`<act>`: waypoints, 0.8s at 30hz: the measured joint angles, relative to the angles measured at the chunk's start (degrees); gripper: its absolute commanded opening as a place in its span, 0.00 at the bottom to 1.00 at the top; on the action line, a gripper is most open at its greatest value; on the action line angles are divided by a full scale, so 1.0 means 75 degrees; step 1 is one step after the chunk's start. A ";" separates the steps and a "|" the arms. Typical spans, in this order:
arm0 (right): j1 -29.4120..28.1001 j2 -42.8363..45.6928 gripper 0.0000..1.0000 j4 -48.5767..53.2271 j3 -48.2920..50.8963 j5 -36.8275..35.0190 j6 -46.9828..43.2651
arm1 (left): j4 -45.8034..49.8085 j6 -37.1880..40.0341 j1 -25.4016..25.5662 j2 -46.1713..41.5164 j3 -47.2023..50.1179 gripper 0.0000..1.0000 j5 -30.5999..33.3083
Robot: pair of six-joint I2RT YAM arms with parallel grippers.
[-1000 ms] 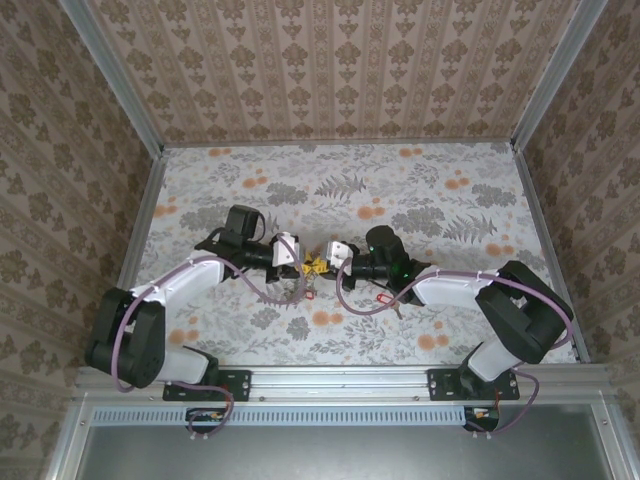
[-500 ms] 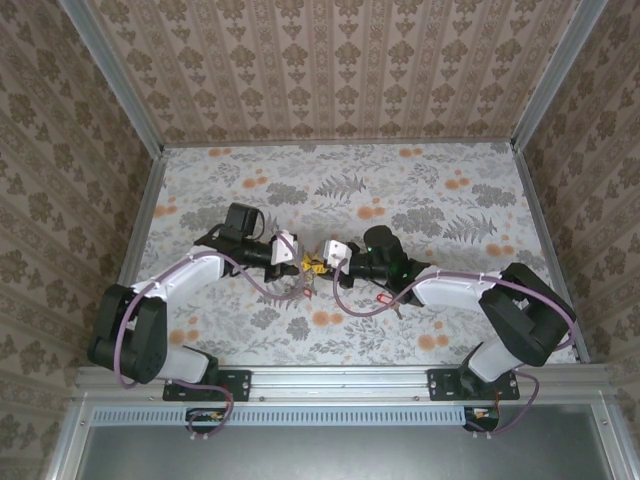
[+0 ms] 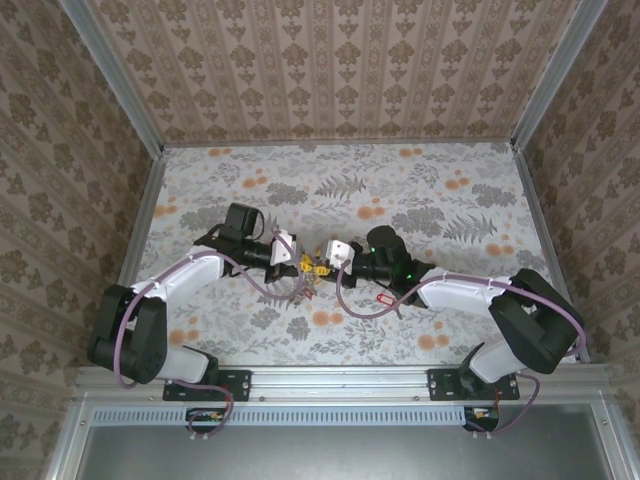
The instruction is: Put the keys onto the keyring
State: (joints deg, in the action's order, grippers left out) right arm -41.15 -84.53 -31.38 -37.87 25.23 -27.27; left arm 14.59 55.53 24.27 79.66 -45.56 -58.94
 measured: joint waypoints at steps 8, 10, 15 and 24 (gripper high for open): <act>0.0023 0.0184 0.26 0.0067 0.0245 0.0000 0.0006 | -0.0006 0.0000 0.0000 -0.0108 0.0000 0.00 -0.0041; 0.0035 0.0184 0.25 0.0082 0.0265 0.0000 0.0009 | -0.0012 0.0000 0.0000 -0.0108 0.0003 0.00 -0.0041; 0.0035 0.0187 0.19 0.0108 0.0265 0.0000 0.0052 | -0.0058 0.0000 0.0003 -0.0108 0.0006 0.00 -0.0041; 0.0035 0.0187 0.18 0.0096 0.0265 0.0026 0.0143 | -0.0122 0.0000 0.0009 -0.0108 0.0006 0.00 -0.0026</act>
State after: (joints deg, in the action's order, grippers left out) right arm -40.88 -83.13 -30.65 -35.88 25.43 -26.20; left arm 13.67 55.53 24.34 78.85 -45.52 -59.13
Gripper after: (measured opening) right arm 0.165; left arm 0.055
